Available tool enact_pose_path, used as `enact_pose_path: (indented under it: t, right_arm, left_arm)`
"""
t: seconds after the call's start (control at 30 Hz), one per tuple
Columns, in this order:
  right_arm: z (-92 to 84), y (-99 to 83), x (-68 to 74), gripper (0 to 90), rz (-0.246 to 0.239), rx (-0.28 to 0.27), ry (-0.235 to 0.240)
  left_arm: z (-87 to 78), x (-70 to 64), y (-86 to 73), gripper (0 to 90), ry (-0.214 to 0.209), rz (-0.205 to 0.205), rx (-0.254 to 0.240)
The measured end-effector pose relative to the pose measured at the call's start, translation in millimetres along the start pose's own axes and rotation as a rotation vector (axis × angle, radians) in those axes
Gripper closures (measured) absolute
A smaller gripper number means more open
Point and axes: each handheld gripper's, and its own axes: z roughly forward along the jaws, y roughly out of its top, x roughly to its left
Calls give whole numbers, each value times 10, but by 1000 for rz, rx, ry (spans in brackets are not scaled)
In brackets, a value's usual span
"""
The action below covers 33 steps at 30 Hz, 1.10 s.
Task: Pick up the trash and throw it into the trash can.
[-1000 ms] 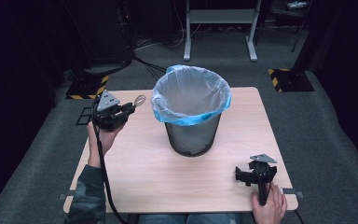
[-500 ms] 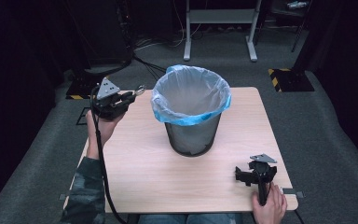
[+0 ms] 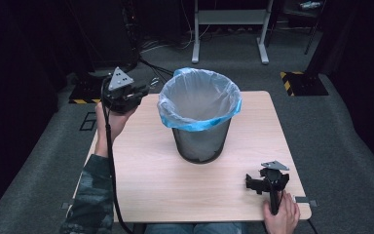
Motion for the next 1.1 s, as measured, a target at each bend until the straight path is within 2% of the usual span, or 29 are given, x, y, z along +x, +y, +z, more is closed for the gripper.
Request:
enact_pose_path:
  t: [0.67, 1.1]
  right_arm:
    - [0, 0, 0, 0, 0, 0, 0]
    - [0, 0, 0, 0, 0, 0, 0]
  left_arm:
    - [348, -254, 437, 792, -73, 53, 15]
    - [689, -428, 573, 792, -144, 54, 44]
